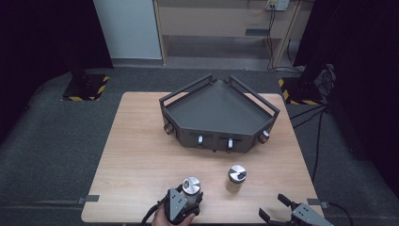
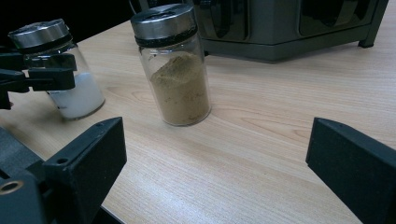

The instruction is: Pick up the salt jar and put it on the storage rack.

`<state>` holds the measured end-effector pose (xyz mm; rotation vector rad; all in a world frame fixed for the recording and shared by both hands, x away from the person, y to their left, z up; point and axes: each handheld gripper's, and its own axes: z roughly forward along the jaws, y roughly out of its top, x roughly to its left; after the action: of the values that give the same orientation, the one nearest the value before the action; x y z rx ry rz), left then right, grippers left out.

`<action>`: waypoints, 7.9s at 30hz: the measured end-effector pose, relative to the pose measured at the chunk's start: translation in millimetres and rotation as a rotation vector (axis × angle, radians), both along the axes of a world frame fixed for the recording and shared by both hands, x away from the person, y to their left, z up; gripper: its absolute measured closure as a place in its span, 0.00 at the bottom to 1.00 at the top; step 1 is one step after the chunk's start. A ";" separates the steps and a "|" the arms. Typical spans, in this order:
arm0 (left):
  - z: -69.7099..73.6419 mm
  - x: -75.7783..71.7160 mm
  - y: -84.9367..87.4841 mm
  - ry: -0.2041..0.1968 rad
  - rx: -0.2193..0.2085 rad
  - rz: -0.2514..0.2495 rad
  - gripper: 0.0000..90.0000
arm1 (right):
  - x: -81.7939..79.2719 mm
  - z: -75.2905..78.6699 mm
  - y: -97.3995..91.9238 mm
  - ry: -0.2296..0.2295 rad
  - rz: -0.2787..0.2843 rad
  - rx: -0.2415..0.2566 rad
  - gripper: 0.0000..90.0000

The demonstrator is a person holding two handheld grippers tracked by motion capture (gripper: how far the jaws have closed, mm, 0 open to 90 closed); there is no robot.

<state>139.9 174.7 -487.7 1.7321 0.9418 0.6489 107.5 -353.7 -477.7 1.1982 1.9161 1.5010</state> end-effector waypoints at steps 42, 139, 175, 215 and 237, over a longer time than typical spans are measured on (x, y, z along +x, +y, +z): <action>99.9 50.6 -13.4 -0.136 0.017 -0.005 0.34 | -3.4 1.8 -3.8 -0.015 -0.021 0.010 0.06; 101.5 286.4 -81.1 -0.081 0.011 0.220 0.33 | -1.1 -3.1 -10.8 0.025 -0.042 0.041 0.06; 118.0 274.2 -88.7 -0.067 0.088 0.262 0.10 | -3.7 -1.1 -9.9 0.012 -0.038 0.038 0.06; 126.1 211.2 -60.0 -0.130 0.078 0.258 0.08 | -9.1 1.5 -3.9 -0.005 -0.045 0.013 0.06; 109.8 159.5 -31.2 -0.136 0.075 0.191 0.08 | -9.4 2.2 -1.9 -0.009 -0.030 0.004 0.06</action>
<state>299.4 143.5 -377.8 1.6529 1.0059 0.9253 98.1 -355.6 -475.5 1.2143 1.8817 1.4928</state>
